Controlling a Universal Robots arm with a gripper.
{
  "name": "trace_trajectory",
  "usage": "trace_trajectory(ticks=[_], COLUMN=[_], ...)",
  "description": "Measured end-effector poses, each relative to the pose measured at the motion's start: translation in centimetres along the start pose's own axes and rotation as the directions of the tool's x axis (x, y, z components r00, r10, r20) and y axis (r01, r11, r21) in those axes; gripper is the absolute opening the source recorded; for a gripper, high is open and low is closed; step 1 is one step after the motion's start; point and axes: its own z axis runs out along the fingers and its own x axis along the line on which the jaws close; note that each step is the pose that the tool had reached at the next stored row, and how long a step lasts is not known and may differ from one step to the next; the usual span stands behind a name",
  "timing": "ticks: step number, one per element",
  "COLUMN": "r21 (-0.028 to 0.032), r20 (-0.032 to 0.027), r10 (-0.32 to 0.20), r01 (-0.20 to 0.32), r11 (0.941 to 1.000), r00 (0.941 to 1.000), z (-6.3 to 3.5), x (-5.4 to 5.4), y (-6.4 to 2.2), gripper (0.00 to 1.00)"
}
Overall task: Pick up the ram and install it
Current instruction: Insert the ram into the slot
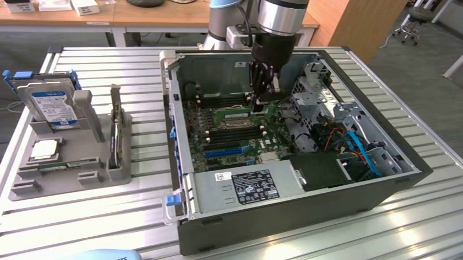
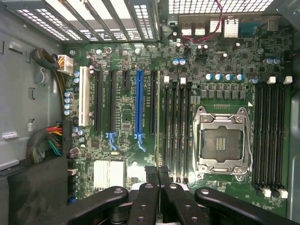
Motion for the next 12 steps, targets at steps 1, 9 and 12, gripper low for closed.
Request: trace_trajectory(ticks=[1,9,12], r21=[0.0000,0.0000,0.0000], r20=[-0.0004,-0.0033,-0.0047], r10=[0.000,0.000,0.000], r01=[0.000,0.000,0.000], r11=[1.0000,1.0000,1.0000], r00=[1.0000,1.0000,1.0000], z=[0.04,0.38,0.51], x=[-0.01,-0.08,-0.11], y=[0.00,-0.02,-0.02], gripper=[0.12,0.12,0.12])
